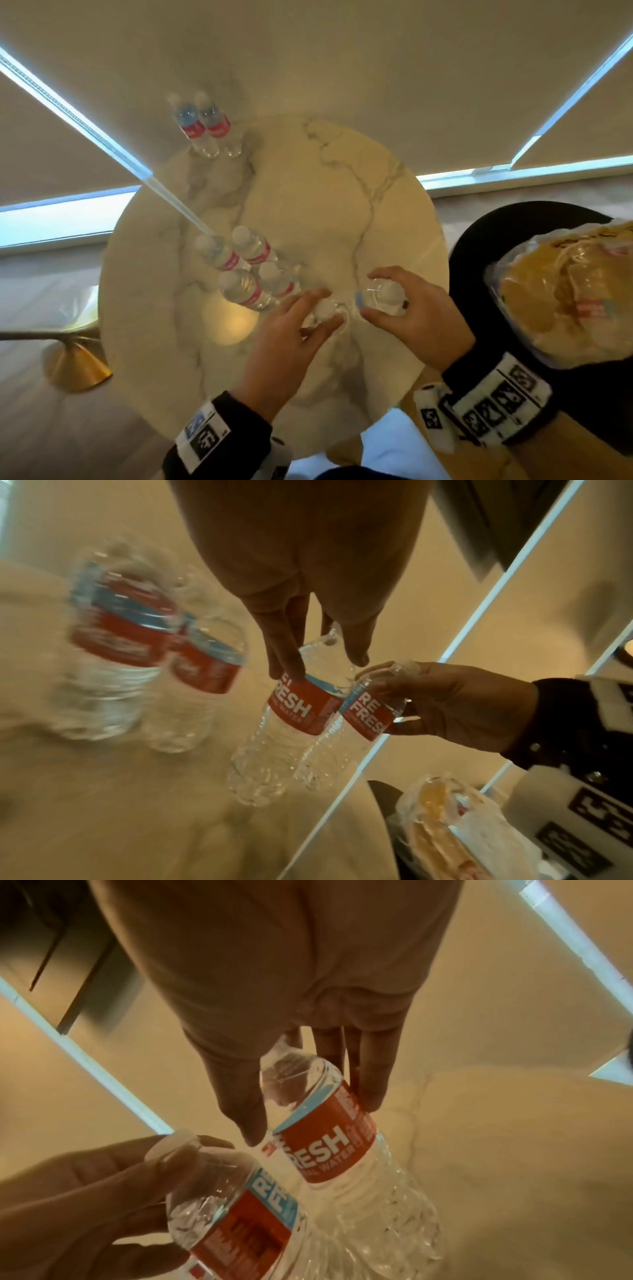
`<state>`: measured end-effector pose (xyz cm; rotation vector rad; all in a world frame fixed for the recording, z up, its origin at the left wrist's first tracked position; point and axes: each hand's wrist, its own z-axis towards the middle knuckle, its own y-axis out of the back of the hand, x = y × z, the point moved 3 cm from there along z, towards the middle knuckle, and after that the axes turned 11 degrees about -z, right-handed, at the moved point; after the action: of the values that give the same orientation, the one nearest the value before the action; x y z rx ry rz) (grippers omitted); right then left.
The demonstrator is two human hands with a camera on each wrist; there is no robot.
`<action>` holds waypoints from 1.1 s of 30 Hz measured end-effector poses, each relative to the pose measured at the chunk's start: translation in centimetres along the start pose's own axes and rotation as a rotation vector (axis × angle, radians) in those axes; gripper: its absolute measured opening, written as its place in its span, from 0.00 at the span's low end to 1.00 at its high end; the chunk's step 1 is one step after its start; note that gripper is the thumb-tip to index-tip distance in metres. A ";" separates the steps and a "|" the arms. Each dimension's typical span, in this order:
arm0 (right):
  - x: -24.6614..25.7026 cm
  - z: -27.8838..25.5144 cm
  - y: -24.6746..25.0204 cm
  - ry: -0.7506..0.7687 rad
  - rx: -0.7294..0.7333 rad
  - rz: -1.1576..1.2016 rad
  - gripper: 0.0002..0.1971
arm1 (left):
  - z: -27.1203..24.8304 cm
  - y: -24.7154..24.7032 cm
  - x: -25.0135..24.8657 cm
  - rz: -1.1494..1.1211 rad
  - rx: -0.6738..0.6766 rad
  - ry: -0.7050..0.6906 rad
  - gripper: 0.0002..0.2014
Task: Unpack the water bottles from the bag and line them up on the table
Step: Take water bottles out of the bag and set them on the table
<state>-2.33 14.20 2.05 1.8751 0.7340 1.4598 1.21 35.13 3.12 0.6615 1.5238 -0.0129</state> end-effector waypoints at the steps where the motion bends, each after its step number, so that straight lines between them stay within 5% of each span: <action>1: 1.0 0.7 -1.6 0.024 0.025 0.004 0.25 | -0.5 0.9 1.1 0.040 -0.040 0.015 0.18; 8: 4.6 2.7 -7.8 0.092 0.162 -0.041 0.26 | -1.2 4.2 5.6 0.081 -0.157 0.082 0.19; 14: 4.8 2.9 -7.7 0.047 0.221 -0.052 0.37 | -1.8 5.1 6.2 0.171 -0.078 0.115 0.28; 17: 4.1 2.3 -5.9 0.010 0.216 -0.041 0.46 | -1.9 6.3 3.7 0.408 -0.096 0.025 0.30; 19: 2.6 1.7 -3.7 -0.037 0.124 0.001 0.43 | -1.9 6.8 0.7 0.450 -0.156 -0.104 0.28; 22: -3.0 -0.8 1.9 -0.161 -0.095 0.058 0.32 | 0.0 3.4 -5.5 0.402 -0.159 -0.327 0.22; 27: -5.7 -2.4 5.4 -0.305 -0.254 0.085 0.22 | 1.0 -0.7 -11.1 0.286 -0.025 -0.516 0.15; 33: -18.7 -7.2 11.7 -0.633 -0.432 0.090 0.17 | 5.6 -18.7 -14.4 0.089 0.409 -0.390 0.12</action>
<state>-13.04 -6.33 0.80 1.8720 0.0274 0.8850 -2.51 11.75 8.52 0.9878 1.1186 -0.3736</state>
